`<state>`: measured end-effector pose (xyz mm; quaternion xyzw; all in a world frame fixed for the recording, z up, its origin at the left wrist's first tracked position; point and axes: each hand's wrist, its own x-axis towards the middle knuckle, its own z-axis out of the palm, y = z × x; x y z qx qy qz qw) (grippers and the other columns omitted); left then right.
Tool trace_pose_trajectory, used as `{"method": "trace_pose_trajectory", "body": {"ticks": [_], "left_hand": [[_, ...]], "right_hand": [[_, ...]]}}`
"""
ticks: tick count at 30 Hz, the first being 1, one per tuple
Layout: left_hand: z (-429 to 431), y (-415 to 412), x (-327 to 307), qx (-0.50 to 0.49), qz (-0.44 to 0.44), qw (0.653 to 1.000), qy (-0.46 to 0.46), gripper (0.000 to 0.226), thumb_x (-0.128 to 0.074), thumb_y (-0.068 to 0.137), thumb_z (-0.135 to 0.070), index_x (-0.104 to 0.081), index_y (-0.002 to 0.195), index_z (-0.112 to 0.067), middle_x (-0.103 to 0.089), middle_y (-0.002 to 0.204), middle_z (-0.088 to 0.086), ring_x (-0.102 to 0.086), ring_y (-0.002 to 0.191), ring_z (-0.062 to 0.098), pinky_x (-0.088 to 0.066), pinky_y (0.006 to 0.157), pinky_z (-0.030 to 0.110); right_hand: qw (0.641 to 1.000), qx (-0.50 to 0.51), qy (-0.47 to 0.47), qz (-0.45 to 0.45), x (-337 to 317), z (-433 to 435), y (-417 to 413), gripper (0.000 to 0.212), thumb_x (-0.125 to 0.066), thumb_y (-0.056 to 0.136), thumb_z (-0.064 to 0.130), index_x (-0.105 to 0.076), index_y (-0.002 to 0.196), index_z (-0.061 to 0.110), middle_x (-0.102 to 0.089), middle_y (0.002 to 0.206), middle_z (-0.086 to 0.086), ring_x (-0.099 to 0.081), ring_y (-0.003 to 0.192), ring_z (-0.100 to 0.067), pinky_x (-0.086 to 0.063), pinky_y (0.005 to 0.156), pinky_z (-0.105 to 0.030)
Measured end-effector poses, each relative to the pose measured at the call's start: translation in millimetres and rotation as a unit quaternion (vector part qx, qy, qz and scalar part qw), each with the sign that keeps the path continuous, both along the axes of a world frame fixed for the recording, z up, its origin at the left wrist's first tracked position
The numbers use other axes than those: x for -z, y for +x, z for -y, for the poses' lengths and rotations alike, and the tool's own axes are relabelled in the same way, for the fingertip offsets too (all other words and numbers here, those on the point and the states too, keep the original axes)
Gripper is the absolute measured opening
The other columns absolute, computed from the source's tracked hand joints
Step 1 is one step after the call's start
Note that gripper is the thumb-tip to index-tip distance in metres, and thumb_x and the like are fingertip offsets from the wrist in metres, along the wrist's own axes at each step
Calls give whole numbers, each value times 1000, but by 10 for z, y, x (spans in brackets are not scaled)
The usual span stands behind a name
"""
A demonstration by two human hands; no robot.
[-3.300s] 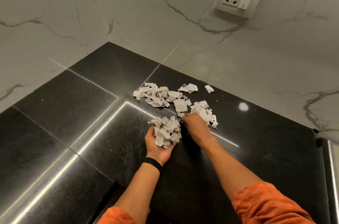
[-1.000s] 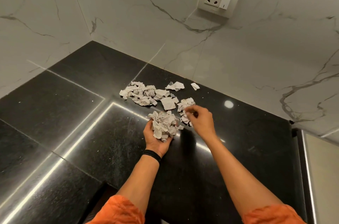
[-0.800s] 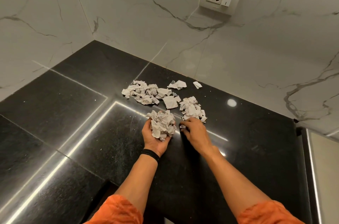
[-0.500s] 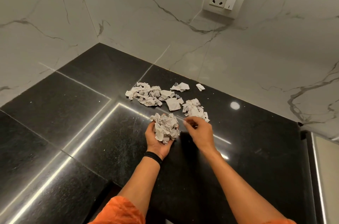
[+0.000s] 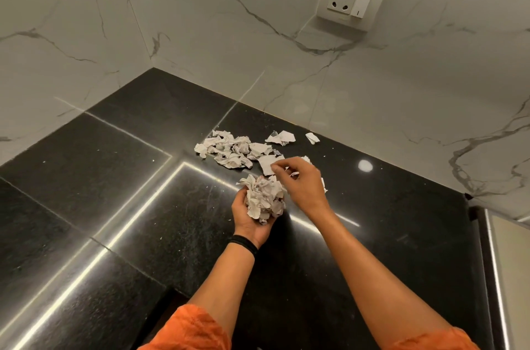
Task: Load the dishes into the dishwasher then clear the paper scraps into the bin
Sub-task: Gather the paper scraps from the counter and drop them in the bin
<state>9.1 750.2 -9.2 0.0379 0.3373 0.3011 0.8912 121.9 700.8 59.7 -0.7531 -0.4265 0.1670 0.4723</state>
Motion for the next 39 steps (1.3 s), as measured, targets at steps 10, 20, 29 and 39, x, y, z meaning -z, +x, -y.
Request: {"method": "trace_pose_trajectory", "body": {"ticks": [10, 20, 29, 39], "left_hand": [[-212, -182, 59, -40, -33, 999, -11, 56, -41, 97, -41, -57, 140, -9, -64, 134, 17, -55, 130, 34, -36, 115, 48], [-277, -258, 153, -50, -36, 998, -5, 56, -41, 97, -41, -58, 140, -10, -65, 133, 16, -55, 129, 35, -41, 110, 47], [-222, 3, 38, -9, 1, 1000, 4, 49, -46, 95, -45, -71, 119, -10, -69, 115, 13, -67, 103, 29, -51, 93, 40], [-276, 117, 48, -2, 25, 1000, -14, 50, -47, 94, -46, -70, 122, -11, -69, 119, 16, -66, 104, 32, -47, 98, 43]], "right_hand": [[935, -128, -234, 235, 526, -689, 375, 45, -63, 88, 3, -64, 131, 17, -66, 130, -6, -56, 122, -30, -46, 101, -41], [944, -89, -117, 294, 800, -146, 235, 29, -65, 95, 27, -69, 123, 19, -73, 113, 1, -62, 100, -24, -50, 85, -38], [973, -117, 34, 195, 79, -54, -115, 39, -74, 87, 31, -68, 124, 19, -71, 115, 6, -61, 100, -6, -49, 92, -27], [993, -53, 3, 109, 7, -256, 120, 19, -69, 94, 35, -75, 108, 23, -70, 102, 13, -59, 92, -4, -46, 83, -19]]}}
